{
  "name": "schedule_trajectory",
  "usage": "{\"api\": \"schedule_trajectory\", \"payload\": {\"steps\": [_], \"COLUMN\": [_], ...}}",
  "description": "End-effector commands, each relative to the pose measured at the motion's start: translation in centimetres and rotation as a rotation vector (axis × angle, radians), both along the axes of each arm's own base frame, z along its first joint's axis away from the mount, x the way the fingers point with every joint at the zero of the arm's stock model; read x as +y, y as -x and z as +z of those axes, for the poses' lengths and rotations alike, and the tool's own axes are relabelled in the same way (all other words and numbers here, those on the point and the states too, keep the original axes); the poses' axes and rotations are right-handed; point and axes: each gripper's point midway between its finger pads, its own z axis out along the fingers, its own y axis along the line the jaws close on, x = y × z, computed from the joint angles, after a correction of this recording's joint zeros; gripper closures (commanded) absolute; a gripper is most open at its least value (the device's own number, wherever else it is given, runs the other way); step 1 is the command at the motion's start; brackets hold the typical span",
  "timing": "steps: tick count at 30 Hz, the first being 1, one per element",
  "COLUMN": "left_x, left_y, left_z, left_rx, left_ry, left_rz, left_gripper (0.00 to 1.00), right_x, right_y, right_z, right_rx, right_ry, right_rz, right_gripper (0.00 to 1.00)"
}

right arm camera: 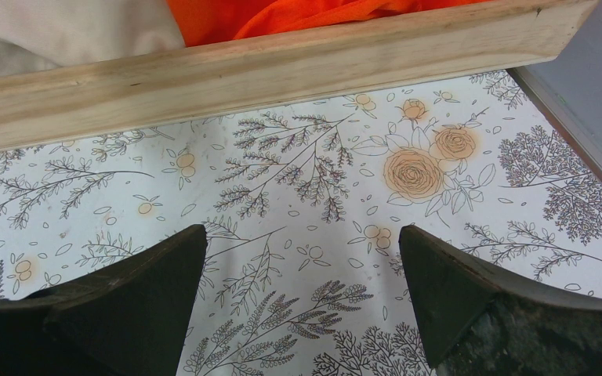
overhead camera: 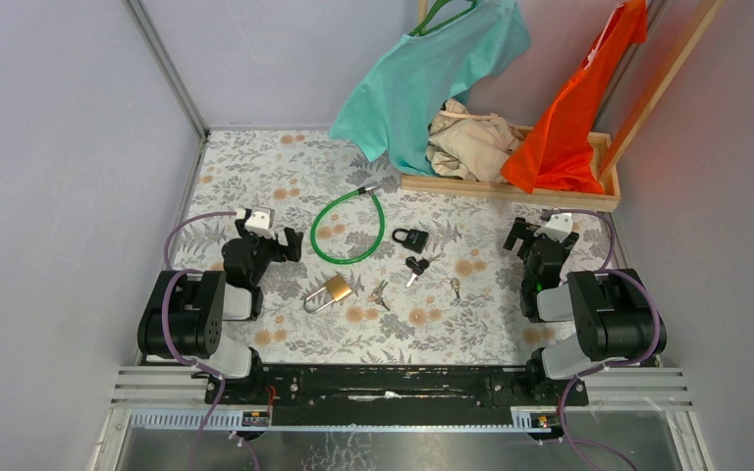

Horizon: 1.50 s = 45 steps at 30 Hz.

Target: Unlock with the key

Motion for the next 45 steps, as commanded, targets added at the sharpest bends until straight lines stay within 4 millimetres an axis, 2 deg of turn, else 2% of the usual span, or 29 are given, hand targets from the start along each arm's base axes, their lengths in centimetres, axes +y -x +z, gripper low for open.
{"api": "schedule_trajectory", "payload": {"steps": [1, 11, 13, 14, 16, 19, 21, 23, 24, 26, 27, 29, 32, 34, 37, 41, 45], "left_x": [0.2, 0.2, 0.2, 0.2, 0.2, 0.2, 0.8, 1.5, 1.7, 2.5, 2.5, 2.6, 2.4, 2.2, 1.8, 1.1, 0.5], "left_y": [-1.1, -1.1, -1.1, -1.1, -1.1, -1.1, -1.4, -1.9, -2.3, -3.6, -3.6, -4.2, -4.4, -4.3, -3.9, -2.9, -1.6], "left_z": [2.3, 2.4, 2.4, 2.3, 2.4, 2.4, 2.5, 2.8, 3.1, 4.0, 3.3, 4.1, 5.2, 6.0, 6.8, 6.9, 6.7], "left_rx": [-0.093, -0.096, -0.095, -0.093, -0.095, -0.095, -0.086, -0.061, -0.047, 0.0, 0.071, 0.122, 0.22, 0.277, 0.359, 0.462, 0.51], "left_ry": [-0.004, -0.004, -0.005, -0.004, -0.005, -0.004, 0.007, 0.025, 0.038, 0.054, 0.047, 0.013, 0.003, 0.006, 0.039, 0.066, 0.08], "left_rz": [0.013, 0.014, 0.012, 0.012, 0.014, 0.015, 0.05, 0.096, 0.098, 0.099, 0.084, 0.048, -0.002, -0.036, -0.077, -0.119, -0.15], "left_gripper": [0.0, 0.0, 0.0, 0.0, 0.0, 0.0, 0.0, 0.0, 0.0, 0.0, 0.0, 0.0, 0.0, 0.0, 0.0, 0.0, 0.0], "right_x": [0.1, -0.4, 0.3, 0.1, -0.6, -0.6, 0.3, 0.4, 0.8, 2.1, 3.0, 5.3, 8.1, 10.2, 13.0, 15.1, 16.2], "right_y": [-0.6, -0.5, -0.8, -1.1, -1.4, -2.2, -2.6, -2.5, -2.5, -2.1, -2.0, -1.6, 0.3, 1.9, 4.7, 7.9, 9.1], "right_z": [1.5, 1.6, 1.7, 2.5, 3.5, 5.8, 6.1, 5.7, 5.4, 4.7, 4.3, 3.6, 2.5, 1.9, 0.8, -0.4, -0.2], "right_rx": [-0.069, -0.065, -0.039, -0.054, 0.026, 0.139, 0.145, 0.084, 0.076, 0.141, 0.177, 0.25, 0.307, 0.32, 0.365, 0.401, 0.42], "right_ry": [-0.009, -0.012, -0.004, 0.016, 0.025, -0.02, -0.105, -0.284, -0.385, -0.467, -0.481, -0.494, -0.487, -0.454, -0.427, -0.43, -0.435], "right_rz": [0.002, -0.029, 0.015, 0.001, -0.081, -0.123, -0.117, -0.219, -0.244, -0.211, -0.17, -0.037, 0.06, 0.115, 0.192, 0.266, 0.291], "right_gripper": [0.01, 0.01, 0.01, 0.01, 0.01, 0.01, 0.01, 0.01, 0.01, 0.01, 0.01, 0.01, 0.01, 0.01, 0.06, 0.16, 0.24]}}
